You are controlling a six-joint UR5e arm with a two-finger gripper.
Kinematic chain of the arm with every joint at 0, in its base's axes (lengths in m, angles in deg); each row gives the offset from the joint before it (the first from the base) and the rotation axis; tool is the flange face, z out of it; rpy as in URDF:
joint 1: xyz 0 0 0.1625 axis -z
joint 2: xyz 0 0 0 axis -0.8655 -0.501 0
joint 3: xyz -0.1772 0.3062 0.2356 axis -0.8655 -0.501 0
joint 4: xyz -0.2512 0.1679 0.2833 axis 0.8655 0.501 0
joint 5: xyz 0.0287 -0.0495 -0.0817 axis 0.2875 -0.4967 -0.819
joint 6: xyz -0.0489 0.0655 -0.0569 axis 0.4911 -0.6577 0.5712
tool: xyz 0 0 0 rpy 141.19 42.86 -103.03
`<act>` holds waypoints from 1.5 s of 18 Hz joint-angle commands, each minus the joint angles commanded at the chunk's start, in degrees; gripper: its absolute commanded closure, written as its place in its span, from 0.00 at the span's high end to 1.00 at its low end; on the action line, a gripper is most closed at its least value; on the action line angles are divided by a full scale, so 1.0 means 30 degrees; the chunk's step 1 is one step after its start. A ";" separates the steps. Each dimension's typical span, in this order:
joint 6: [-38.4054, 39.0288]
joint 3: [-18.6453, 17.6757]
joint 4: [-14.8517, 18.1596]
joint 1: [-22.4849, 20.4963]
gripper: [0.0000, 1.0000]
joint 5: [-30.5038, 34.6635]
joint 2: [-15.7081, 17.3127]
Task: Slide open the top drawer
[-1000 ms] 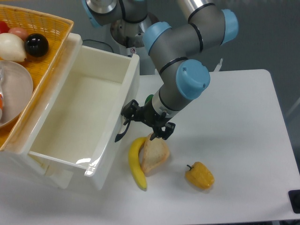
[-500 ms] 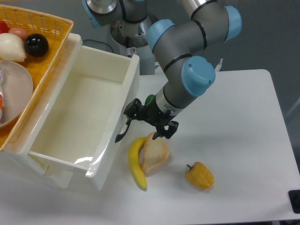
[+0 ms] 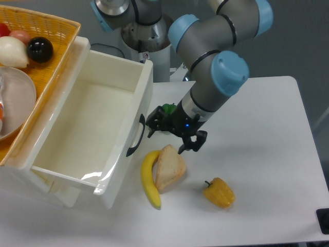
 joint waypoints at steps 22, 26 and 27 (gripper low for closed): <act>-1.2013 0.0469 -0.3110 -0.1407 1.00 0.8054 -0.2783; -1.2043 0.0469 -0.3139 -0.1436 1.00 0.8643 -0.3193; -1.2043 0.0527 -0.3139 -0.1465 1.00 0.8643 -0.3194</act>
